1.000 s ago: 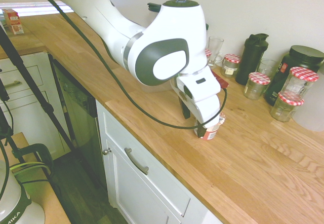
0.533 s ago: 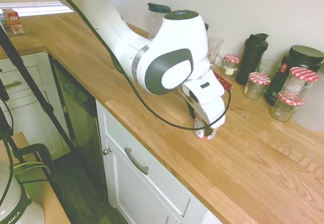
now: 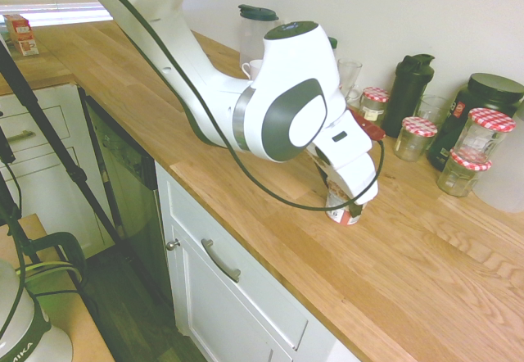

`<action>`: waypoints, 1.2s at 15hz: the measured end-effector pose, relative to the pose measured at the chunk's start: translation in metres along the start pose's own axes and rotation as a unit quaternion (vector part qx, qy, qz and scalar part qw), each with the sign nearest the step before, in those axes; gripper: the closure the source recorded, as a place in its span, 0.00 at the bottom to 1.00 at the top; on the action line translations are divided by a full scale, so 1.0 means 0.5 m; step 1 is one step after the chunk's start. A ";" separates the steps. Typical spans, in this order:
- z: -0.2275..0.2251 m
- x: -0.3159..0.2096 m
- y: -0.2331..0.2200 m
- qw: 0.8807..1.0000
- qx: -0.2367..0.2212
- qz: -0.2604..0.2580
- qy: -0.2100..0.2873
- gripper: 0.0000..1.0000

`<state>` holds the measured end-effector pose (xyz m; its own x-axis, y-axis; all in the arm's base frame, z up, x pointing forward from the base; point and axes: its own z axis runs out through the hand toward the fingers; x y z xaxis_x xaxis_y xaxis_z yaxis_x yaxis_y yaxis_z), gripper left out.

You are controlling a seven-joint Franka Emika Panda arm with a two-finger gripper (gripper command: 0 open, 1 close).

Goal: Put the cereal into the container

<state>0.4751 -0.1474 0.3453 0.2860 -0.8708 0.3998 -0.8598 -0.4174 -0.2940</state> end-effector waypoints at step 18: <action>-0.006 -0.021 -0.030 0.999 0.033 -0.011 0.024 1.00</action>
<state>0.4836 -0.1312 0.3479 0.2824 -0.8489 0.4469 -0.8239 -0.4532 -0.3402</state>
